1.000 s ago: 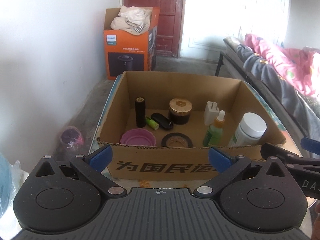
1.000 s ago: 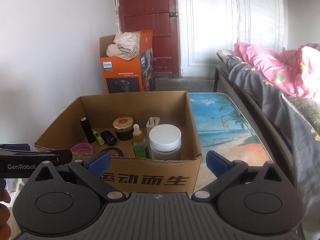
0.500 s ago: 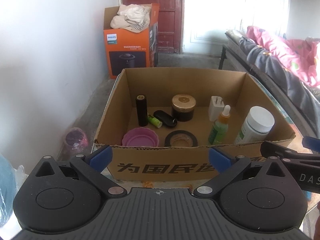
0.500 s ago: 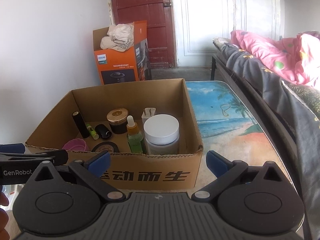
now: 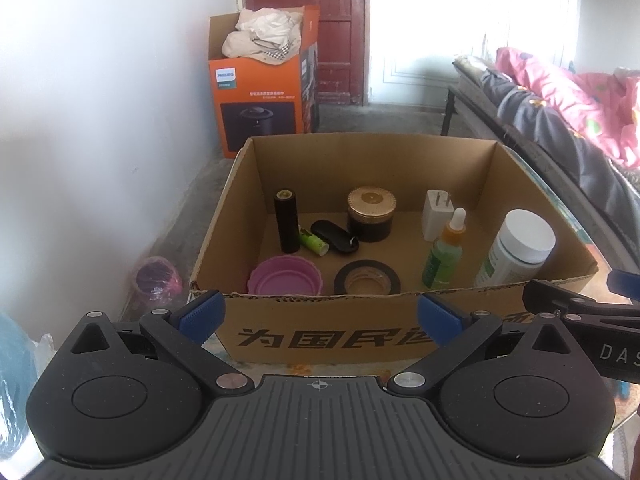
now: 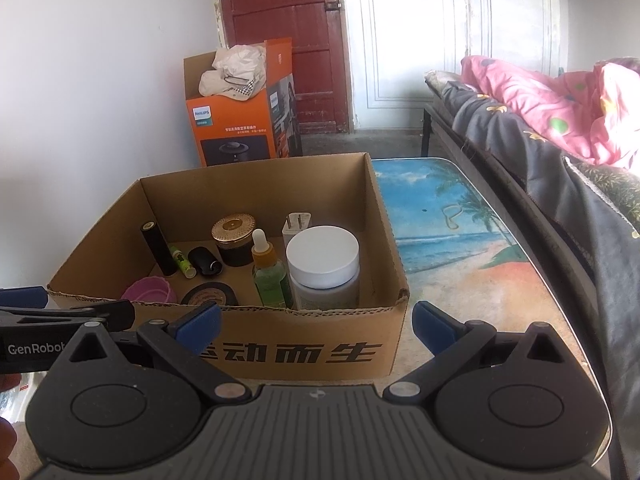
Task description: Organize rigid objects
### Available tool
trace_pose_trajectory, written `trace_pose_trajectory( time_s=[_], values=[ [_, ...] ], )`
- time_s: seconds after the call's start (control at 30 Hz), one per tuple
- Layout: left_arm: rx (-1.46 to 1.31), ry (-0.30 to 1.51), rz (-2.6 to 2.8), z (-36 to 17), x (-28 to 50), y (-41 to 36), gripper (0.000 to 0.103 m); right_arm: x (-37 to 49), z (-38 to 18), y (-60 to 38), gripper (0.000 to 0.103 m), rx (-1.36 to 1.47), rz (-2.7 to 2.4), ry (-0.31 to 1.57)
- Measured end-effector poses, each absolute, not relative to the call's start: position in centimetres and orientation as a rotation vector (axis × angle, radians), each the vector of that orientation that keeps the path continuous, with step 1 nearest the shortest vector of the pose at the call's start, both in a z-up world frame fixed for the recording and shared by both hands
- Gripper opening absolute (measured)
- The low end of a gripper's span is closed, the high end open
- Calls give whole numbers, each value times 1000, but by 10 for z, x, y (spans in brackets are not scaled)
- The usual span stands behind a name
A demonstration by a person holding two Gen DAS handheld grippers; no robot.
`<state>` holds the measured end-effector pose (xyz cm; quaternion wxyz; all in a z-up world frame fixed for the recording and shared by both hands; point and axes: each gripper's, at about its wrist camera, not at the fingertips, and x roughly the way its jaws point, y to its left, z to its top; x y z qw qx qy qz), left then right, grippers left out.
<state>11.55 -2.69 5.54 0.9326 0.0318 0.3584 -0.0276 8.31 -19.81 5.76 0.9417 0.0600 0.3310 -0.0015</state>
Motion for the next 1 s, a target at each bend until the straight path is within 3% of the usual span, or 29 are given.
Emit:
trace_pose_trajectory(
  time_s=[1.0],
  values=[
    [68, 744, -45, 56, 115, -26, 103, 84, 58, -198, 103, 106, -3, 685]
  ],
)
